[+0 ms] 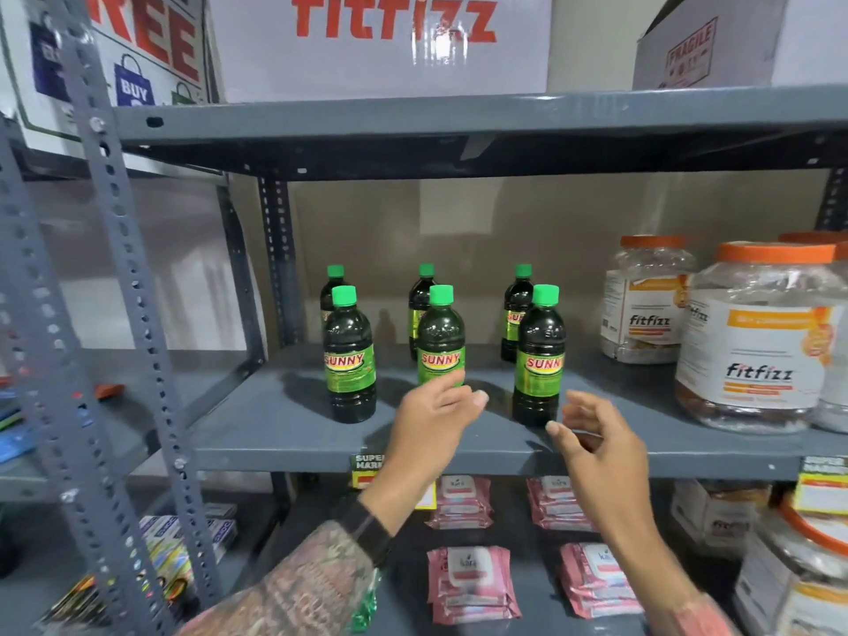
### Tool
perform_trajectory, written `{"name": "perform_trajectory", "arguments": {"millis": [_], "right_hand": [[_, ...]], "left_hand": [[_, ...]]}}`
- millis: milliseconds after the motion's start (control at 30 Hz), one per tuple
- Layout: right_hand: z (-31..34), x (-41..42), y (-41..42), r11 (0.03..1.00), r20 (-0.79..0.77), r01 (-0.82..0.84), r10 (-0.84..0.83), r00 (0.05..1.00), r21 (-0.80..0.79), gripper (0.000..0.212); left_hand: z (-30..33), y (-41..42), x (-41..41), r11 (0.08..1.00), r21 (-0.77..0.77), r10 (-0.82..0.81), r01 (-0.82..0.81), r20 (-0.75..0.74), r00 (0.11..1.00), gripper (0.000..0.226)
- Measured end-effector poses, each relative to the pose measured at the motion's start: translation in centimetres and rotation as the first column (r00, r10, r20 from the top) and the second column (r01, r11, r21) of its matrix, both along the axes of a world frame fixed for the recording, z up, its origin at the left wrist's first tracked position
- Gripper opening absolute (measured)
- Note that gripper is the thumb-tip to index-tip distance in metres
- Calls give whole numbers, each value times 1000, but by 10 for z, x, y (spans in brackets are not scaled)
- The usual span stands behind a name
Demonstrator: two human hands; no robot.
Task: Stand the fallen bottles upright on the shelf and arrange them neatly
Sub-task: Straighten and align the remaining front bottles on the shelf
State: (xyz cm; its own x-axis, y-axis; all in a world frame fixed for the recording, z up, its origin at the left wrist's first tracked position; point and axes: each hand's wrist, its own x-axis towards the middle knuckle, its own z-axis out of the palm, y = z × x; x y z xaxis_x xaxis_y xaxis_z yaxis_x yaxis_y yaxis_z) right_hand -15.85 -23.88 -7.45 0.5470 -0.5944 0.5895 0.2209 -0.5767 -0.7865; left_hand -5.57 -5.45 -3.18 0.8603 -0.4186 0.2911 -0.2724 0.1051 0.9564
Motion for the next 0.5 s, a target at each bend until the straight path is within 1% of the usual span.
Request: {"name": "perform_trajectory", "arguments": {"millis": [100, 133, 200, 233, 300, 333, 367, 433, 500], "right_hand": [[-1, 9, 37, 995, 29, -100, 101, 994, -26, 35], [2, 17, 54, 986, 24, -162, 163, 986, -37, 35], [10, 36, 85, 955, -14, -285, 284, 959, -78, 37], [15, 46, 100, 936, -45, -340, 338, 940, -91, 40], [23, 67, 127, 898, -100, -429, 420, 902, -95, 53], [27, 78, 139, 885, -126, -456, 444, 887, -96, 61], [30, 88, 148, 880, -155, -465, 447, 881, -102, 69], [35, 108, 159, 889, -198, -439, 411, 890, -131, 83], [40, 124, 166, 902, -228, -407, 370, 900, -144, 93]], "left_hand": [[0, 50, 14, 982, -84, 175, -171, 35, 984, 18], [0, 67, 21, 964, -114, 246, -242, 26, 969, 12], [2, 93, 34, 918, -152, 369, -365, -5, 930, 13], [1, 104, 42, 899, -158, 413, -410, -13, 911, 13], [1, 122, 57, 882, -148, 452, -447, 0, 892, 11], [3, 130, 64, 886, -135, 450, -444, 15, 893, 13], [4, 136, 71, 896, -111, 436, -430, 28, 900, 20], [10, 145, 81, 923, -44, 384, -382, 42, 923, 41], [15, 149, 92, 951, 10, 308, -309, 43, 950, 55]]}}
